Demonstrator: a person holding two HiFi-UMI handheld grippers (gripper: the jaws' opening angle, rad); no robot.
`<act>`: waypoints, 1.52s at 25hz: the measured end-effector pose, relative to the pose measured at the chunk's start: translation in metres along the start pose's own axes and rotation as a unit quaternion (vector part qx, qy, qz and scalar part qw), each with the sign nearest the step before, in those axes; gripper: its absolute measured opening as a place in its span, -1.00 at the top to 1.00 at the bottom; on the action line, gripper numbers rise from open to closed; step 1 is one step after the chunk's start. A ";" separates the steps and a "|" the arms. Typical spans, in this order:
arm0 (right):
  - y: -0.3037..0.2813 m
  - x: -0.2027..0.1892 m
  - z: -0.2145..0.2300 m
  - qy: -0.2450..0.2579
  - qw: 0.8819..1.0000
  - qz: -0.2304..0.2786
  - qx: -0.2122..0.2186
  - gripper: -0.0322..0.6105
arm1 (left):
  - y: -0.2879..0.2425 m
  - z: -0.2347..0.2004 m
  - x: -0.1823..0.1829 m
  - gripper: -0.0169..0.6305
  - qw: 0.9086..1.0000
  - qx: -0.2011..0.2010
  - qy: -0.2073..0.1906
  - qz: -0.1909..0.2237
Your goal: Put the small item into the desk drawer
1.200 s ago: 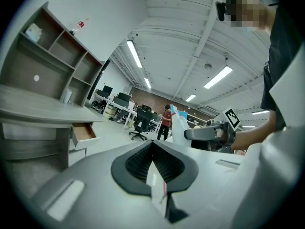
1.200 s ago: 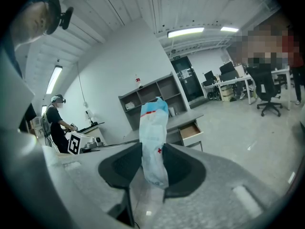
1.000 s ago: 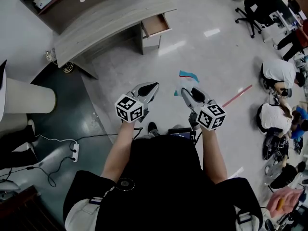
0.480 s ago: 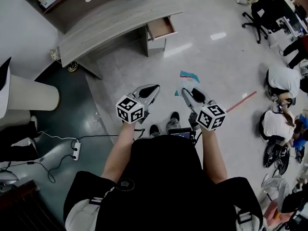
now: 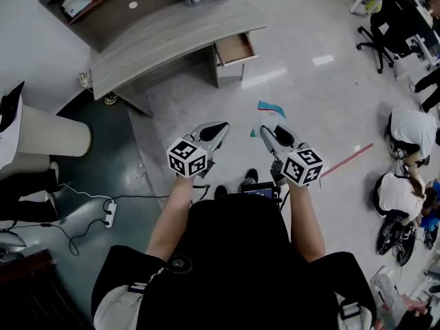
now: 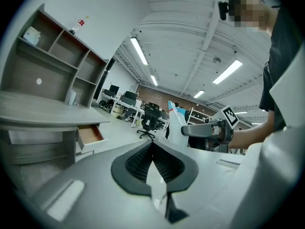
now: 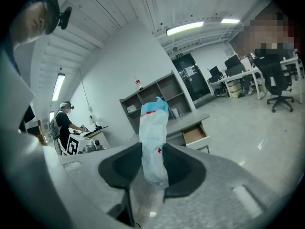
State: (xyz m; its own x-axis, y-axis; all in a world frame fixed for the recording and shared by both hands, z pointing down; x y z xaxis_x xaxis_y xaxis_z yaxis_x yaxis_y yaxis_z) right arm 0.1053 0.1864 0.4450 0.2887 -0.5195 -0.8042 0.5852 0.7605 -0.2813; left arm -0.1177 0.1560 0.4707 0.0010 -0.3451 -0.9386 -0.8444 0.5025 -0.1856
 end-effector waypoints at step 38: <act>-0.011 0.070 0.136 -0.034 0.998 -0.016 0.053 0.46 | -0.125 0.002 0.033 0.94 0.997 0.068 -0.023 -0.029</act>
State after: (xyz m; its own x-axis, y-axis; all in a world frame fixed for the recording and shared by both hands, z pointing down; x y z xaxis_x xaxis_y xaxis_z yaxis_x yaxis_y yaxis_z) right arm 0.2222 0.0892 0.4629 0.3165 -0.5708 -0.7576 0.6710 0.6992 -0.2465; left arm -0.0111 0.0834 0.4628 0.0750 -0.3421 -0.9367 -0.7617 0.5866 -0.2752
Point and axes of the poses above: the fingertips, and each gripper's own axes: y backward along the fingers, z to its right, x out of its top, the point moved 8 cm from there along y, backward along the fingers, and after that the axes turned 6 degrees about -y, right-handed, at the moved point
